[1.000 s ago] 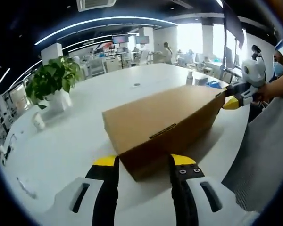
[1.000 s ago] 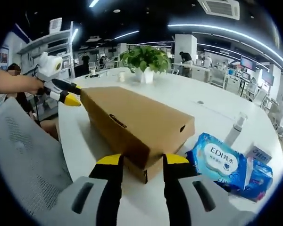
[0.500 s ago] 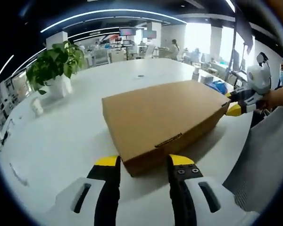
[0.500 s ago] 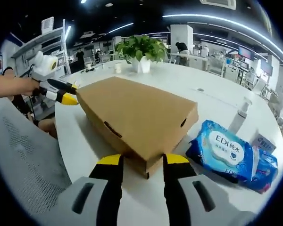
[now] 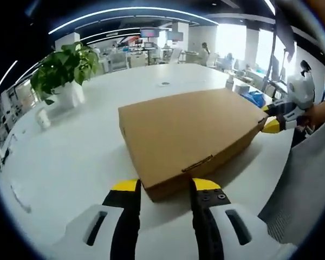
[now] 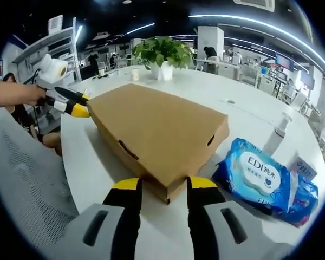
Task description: Operate the shoe box by opening the lid, removing the specified soft item, and placing it in the target area until the item is outside and the box remains undamaged.
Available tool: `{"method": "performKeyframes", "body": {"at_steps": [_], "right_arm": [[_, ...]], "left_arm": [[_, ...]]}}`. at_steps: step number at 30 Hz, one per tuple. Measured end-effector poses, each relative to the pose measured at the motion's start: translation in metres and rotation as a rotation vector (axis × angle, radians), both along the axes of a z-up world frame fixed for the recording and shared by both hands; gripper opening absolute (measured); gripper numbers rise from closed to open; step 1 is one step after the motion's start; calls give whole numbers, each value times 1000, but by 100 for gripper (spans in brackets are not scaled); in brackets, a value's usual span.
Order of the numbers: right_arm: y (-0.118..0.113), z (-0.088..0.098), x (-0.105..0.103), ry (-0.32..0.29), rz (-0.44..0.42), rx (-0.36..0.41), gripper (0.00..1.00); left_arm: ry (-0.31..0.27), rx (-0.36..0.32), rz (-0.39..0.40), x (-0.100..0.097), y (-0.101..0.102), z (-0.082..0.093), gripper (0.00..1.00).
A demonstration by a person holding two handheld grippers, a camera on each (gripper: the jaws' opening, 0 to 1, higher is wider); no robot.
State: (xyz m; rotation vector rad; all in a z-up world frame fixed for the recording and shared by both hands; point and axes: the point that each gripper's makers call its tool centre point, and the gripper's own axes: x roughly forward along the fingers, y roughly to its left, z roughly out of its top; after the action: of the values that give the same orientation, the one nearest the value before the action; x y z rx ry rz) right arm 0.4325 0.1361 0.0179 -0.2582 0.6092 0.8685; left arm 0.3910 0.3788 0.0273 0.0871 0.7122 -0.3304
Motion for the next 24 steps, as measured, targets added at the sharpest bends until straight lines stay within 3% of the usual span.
{"method": "performKeyframes", "body": {"at_steps": [8,24], "right_arm": [[1,0,11,0,-7,3,30],[4,-1,53,7,-21,6,31]], "left_arm": [[2,2,2,15,2,1,36],[15,2,-10,57,5,0,36]]}}
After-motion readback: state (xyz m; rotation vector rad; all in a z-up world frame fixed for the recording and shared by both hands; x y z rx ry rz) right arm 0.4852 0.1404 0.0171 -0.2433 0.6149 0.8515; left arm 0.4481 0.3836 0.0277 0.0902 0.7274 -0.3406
